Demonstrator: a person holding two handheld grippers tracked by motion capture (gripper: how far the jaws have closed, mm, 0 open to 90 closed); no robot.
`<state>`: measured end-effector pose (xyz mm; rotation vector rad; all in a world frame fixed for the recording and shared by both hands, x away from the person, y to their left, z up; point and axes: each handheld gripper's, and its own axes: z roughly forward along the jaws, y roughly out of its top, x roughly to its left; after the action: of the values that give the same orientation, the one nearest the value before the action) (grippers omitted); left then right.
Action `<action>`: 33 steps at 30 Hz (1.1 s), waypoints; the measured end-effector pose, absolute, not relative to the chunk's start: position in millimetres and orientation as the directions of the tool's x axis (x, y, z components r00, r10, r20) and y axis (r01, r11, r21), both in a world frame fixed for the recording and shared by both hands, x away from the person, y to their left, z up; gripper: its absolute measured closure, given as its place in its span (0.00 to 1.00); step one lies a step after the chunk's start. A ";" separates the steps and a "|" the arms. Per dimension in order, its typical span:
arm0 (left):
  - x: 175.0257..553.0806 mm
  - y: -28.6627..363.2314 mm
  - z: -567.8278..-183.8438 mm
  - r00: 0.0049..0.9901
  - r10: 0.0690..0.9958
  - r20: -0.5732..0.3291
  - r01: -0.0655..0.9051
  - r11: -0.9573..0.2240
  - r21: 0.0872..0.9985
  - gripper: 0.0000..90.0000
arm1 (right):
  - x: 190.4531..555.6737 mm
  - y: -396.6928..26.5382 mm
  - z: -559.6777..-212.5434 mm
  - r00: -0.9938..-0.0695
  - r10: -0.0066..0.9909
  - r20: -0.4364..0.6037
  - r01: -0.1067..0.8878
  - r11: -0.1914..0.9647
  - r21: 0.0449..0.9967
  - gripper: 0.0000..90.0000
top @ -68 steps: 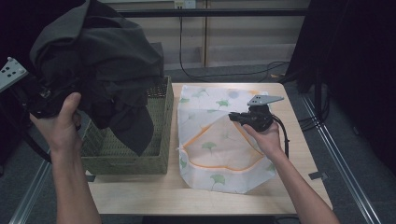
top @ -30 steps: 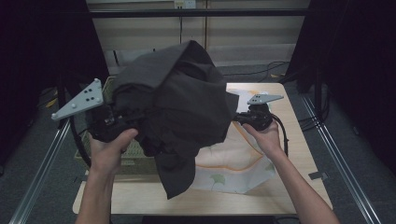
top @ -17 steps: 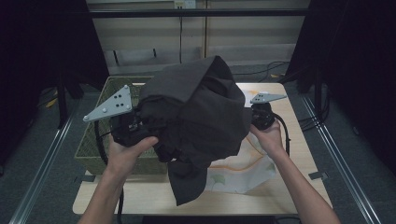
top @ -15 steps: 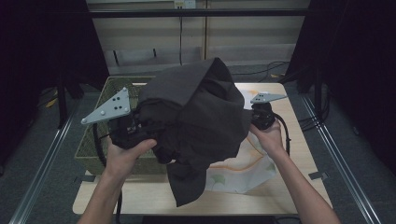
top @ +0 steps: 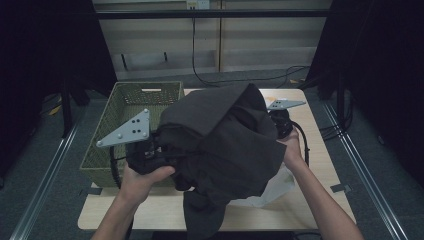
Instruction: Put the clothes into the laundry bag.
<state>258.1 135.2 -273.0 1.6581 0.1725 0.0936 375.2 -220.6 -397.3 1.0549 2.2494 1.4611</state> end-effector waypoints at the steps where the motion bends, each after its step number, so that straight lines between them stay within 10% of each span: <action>1: 260.8 130.4 -273.3 0.985 0.165 -0.044 0.060 -0.090 0.994 0.76 | 375.7 -221.4 -397.4 -0.703 0.690 0.173 0.434 0.224 0.873 1.00; 33: 278.5 88.4 -390.7 0.970 0.221 0.103 0.019 -0.488 0.873 0.75 | 375.1 -217.4 -399.7 -0.706 0.689 0.166 0.442 0.245 0.863 1.00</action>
<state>278.5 88.4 -390.7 2.0708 0.1690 0.2438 375.1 -217.4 -399.7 1.0572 2.2705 1.4454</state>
